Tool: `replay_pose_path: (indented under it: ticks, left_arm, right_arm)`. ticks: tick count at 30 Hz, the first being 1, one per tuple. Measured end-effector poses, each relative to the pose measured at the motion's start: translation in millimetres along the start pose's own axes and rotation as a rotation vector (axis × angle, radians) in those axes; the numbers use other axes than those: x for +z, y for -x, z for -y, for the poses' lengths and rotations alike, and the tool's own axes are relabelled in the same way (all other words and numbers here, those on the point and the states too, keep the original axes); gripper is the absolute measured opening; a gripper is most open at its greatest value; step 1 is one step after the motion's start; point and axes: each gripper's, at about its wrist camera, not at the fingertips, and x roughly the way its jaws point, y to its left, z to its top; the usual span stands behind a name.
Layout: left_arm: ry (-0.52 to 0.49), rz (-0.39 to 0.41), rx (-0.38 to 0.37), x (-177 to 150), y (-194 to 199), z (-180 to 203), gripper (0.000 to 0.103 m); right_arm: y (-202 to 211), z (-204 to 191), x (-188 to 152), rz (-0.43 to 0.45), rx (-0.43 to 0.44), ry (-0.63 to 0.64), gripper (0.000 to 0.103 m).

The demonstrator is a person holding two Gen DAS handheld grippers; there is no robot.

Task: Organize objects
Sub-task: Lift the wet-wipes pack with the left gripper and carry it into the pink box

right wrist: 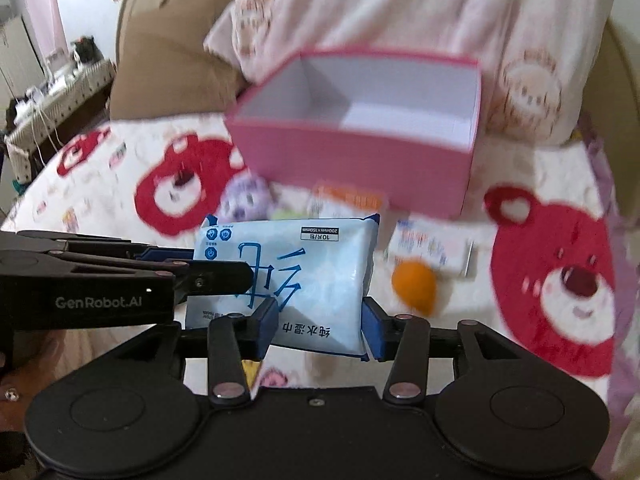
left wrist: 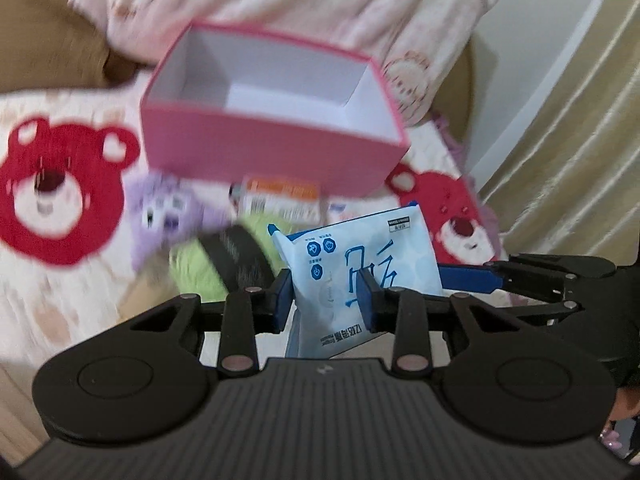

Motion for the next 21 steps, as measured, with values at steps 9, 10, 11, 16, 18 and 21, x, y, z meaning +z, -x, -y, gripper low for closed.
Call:
replay_pose_path:
  ticks: [9, 10, 11, 16, 18, 21]
  left_arm:
    - [-0.095, 0.059, 0.006, 91.6, 6.8, 4.4, 0.033]
    - [-0.102, 0.065, 0.019, 101.9, 2.1, 3.9, 0.033]
    - [-0.109, 0.066, 0.027, 112.0, -3.4, 3.8, 0.033]
    - [-0.152, 0.037, 0.058, 156.5, -46.6, -0.5, 0.033]
    - [-0.143, 0.014, 0.051, 171.8, -65.5, -3.8, 0.033]
    - [-0.124, -0.005, 0.043, 191.0, -95.8, -11.5, 0.033]
  right_arm:
    - [6.3, 15.5, 70.6, 0.103, 0.041, -0.054, 0.056]
    - [2.2, 19.8, 79.9, 0.102, 0.049, -0.068, 0.056]
    - [-3.0, 24.7, 89.6, 0.097, 0.052, -0.081, 0.055]
    - [-37.8, 52.2, 129.4, 0.041, 0.044, -0.154, 0.045]
    - [-53.1, 63.2, 141.4, 0.031, 0.015, -0.172, 0.042]
    - [-76.5, 75.1, 159.1, 0.019, -0.030, -0.176, 0.041]
